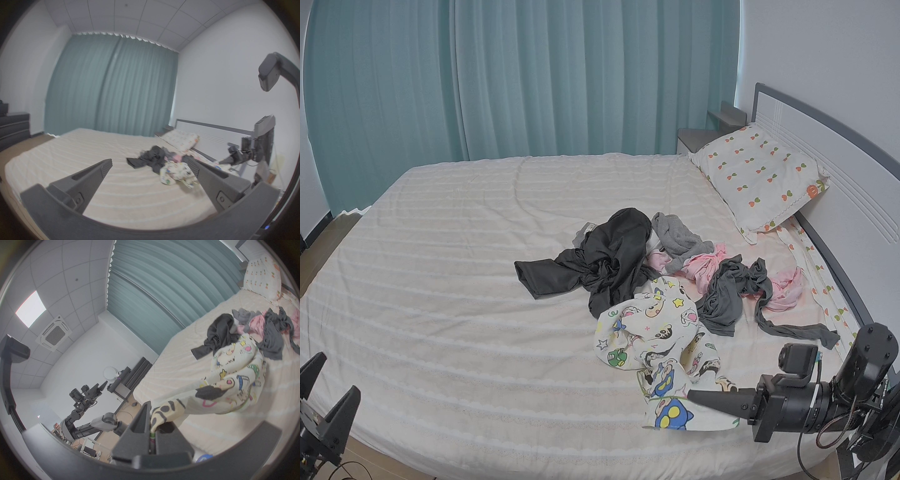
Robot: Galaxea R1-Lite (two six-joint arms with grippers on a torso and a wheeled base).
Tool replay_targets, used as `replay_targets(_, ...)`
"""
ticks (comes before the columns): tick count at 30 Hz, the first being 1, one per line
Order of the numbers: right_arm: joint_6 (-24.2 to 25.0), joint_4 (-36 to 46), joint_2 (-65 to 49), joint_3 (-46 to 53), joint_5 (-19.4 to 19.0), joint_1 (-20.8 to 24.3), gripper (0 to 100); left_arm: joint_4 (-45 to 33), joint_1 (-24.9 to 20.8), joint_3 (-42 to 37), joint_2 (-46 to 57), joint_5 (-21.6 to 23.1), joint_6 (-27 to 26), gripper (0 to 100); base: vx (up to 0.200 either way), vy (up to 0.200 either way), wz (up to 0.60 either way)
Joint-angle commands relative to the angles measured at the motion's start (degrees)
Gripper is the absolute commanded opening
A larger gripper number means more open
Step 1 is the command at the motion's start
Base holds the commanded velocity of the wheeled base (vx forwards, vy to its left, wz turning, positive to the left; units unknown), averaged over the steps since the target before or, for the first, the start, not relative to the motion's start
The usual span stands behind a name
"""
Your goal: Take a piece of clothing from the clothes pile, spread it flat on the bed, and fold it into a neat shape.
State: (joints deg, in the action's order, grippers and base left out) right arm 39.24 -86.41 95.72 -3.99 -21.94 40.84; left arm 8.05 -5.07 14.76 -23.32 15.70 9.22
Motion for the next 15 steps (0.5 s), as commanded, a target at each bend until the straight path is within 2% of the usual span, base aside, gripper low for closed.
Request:
replay_targets(1, 0.13, 2.74, -3.79, -14.38, -0.12, -5.95, 0, 3.03, -13.47, 5.36, -29.94, 9.35, 2.74, 100, 0.0, 0.0, 0.0)
replay_targets(5, 0.57, 11.88, -6.16, -23.61, -0.73, -10.16, 0, 6.28, -15.14, 4.92, -40.49, 9.35, 2.65, 100, 0.0, 0.0, 0.0)
replay_targets(10, 5.06, 20.58, -9.32, -31.26, -1.61, -10.87, 0, 16.74, -17.69, 2.2, -49.8, 9.52, 3.0, 100, 0.0, 0.0, 0.0)
replay_targets(15, 6.2, 23.39, -9.15, -37.59, -2.05, -12.8, 0, 25.09, -22.09, -0.52, -59.12, 9.35, 2.91, 100, 0.0, 0.0, 0.0)
